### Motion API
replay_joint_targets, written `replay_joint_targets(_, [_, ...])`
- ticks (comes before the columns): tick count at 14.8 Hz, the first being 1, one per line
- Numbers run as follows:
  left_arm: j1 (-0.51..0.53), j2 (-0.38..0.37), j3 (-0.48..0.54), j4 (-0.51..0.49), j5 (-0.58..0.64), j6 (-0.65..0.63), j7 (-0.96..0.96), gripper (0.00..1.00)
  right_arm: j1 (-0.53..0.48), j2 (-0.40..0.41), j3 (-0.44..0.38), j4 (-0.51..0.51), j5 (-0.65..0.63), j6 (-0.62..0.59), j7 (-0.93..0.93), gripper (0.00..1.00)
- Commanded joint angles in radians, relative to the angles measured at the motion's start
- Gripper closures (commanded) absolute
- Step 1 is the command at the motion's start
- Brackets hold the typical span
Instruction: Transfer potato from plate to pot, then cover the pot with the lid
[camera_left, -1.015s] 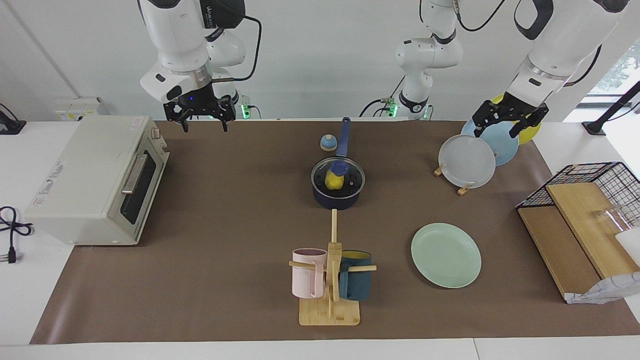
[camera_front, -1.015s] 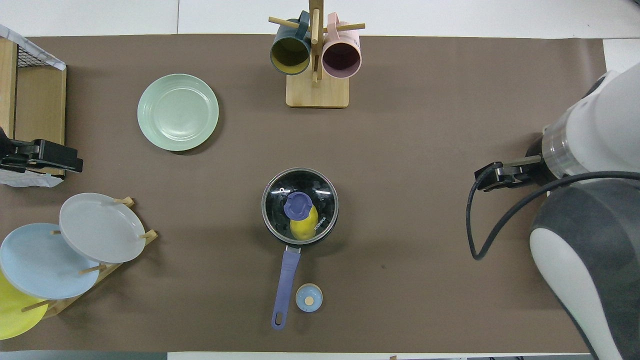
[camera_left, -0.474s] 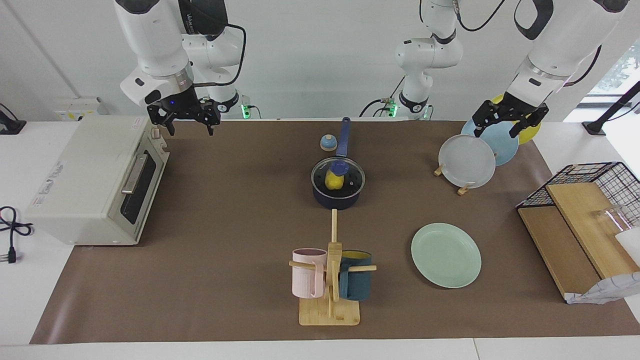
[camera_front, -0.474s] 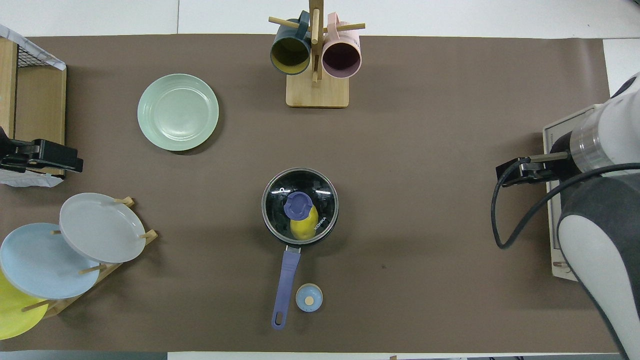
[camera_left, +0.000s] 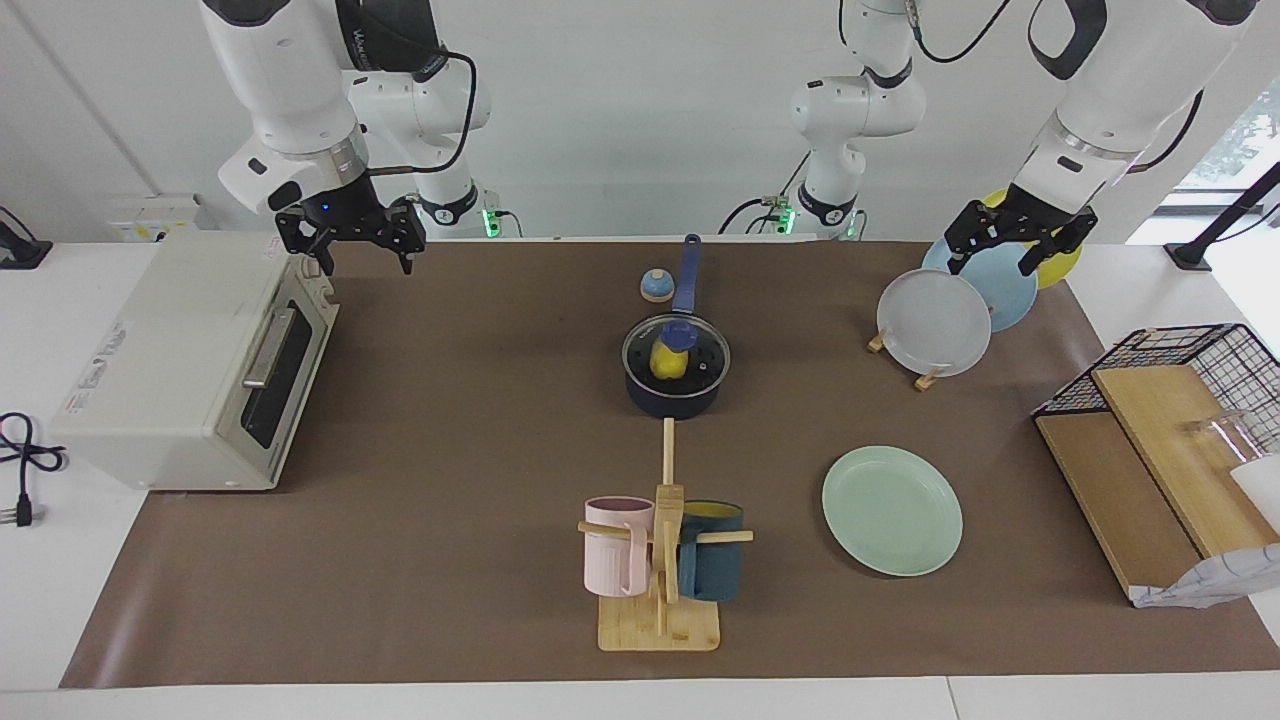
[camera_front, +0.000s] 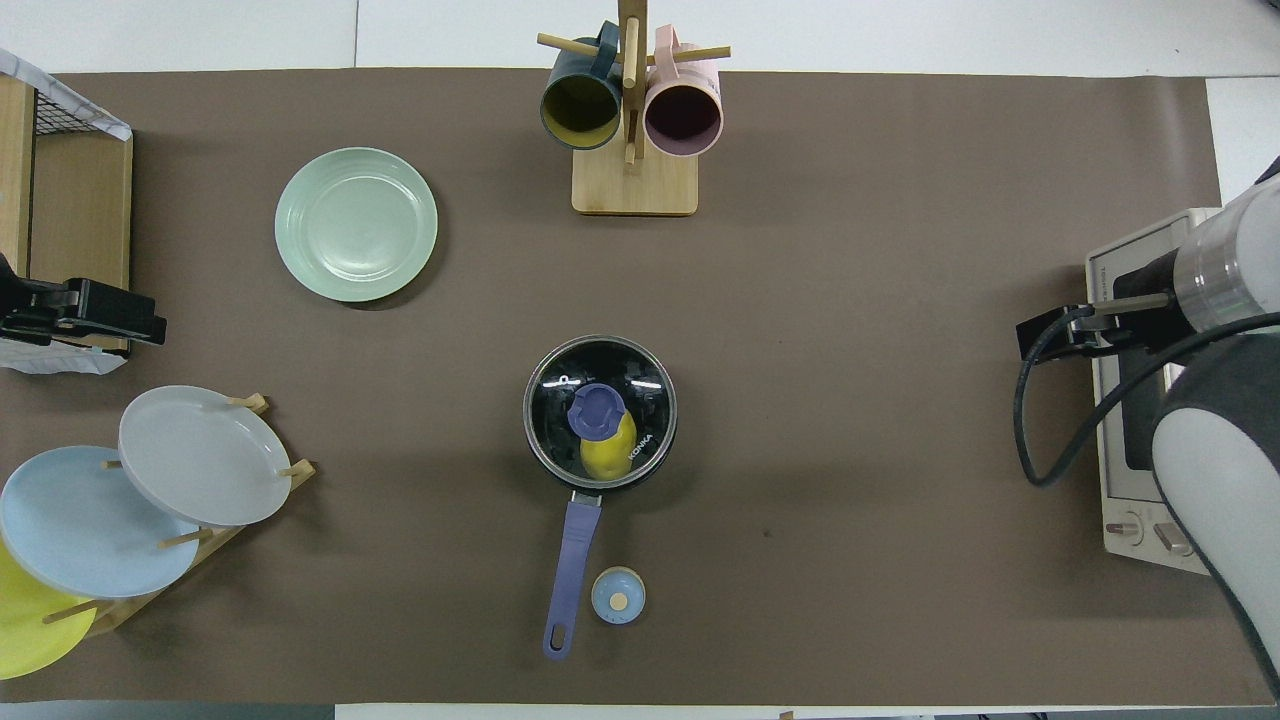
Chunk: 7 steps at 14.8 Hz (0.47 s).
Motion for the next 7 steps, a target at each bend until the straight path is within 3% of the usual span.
replay_joint_targets(1, [0.015, -0.005, -0.012, 0.006, 0.01, -0.018, -0.001, 0.0, -0.041, 0.011, -0.002, 0.005, 0.027, 0.025, -0.082, 0.0])
replay_joint_targets(7, [0.015, -0.005, -0.013, 0.006, 0.01, -0.018, -0.001, 0.0, -0.07, 0.009, -0.005, 0.008, 0.044, 0.0, -0.085, 0.0])
